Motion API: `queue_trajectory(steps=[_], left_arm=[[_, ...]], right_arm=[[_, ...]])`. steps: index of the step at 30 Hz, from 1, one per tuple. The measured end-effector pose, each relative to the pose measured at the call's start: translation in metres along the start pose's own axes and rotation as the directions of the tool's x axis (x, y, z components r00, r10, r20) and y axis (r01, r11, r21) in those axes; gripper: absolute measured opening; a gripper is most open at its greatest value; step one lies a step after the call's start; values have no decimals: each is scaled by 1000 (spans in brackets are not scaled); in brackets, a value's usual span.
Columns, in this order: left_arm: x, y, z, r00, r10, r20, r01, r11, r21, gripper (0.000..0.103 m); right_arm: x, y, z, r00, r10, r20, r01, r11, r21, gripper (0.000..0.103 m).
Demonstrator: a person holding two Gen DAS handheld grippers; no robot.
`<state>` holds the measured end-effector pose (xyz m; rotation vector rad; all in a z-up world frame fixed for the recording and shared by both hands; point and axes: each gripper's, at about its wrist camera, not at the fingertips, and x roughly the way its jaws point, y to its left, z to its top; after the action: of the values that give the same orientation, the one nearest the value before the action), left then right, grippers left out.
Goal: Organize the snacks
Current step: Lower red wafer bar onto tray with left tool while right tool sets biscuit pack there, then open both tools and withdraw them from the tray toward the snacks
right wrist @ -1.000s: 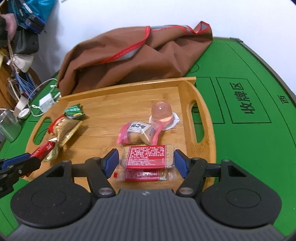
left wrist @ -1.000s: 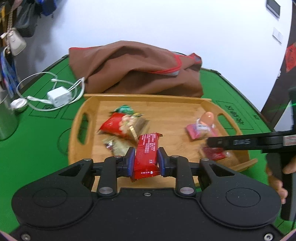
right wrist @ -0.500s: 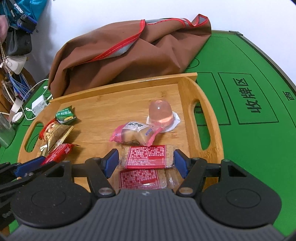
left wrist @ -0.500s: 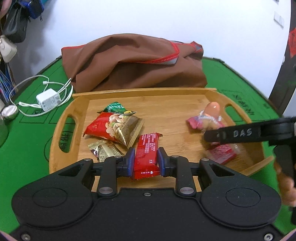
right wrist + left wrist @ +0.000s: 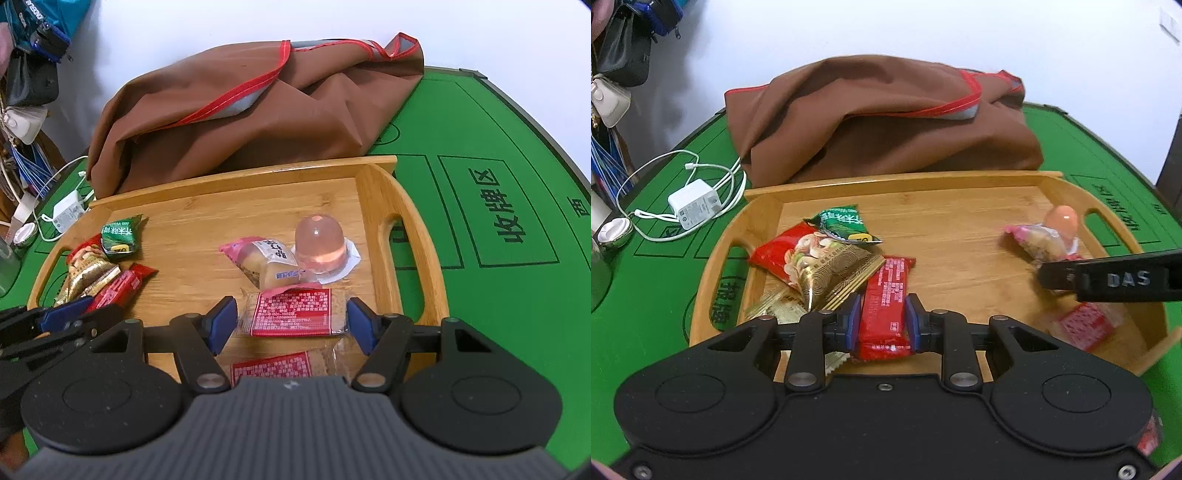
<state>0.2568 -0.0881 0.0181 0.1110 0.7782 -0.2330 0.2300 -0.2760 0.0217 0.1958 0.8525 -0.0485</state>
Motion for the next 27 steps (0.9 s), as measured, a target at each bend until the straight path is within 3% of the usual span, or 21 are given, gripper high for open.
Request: queue_trajectory(steps=[13,16,17,21,23,25,27], left_arm=[[14,6,7,1000,25,-9,-25,1000,7,25],[11,5,6,1000,26,-2,-26,1000,13,27],[9,5,6,1000,24,0,-24,1000,13,29],[3,4,6,1000,12,8,-12,1000,16,44],[-2,3,5,1000,18,24,-18,999,30,57],[-9,1,4,998,39,48,-42,998,55,75],[-15,0,3,997,42,65,-47,997,68,82]], right_arm=[[2,2,1,1000,-5,3,5,1000,-22,68],[2,4,-1,1000,-4,3,4,999,-33,71],[2,4,-1,1000,-3,4,3,999,-34,77],[1,3,-3,1000,9,1,-9,999,-34,84],[-1,3,-4,1000,19,-6,-19,999,-34,87],[-4,3,-6,1000,25,-7,-25,999,-38,89],[-7,3,-7,1000,29,-4,-29,998,-49,92]])
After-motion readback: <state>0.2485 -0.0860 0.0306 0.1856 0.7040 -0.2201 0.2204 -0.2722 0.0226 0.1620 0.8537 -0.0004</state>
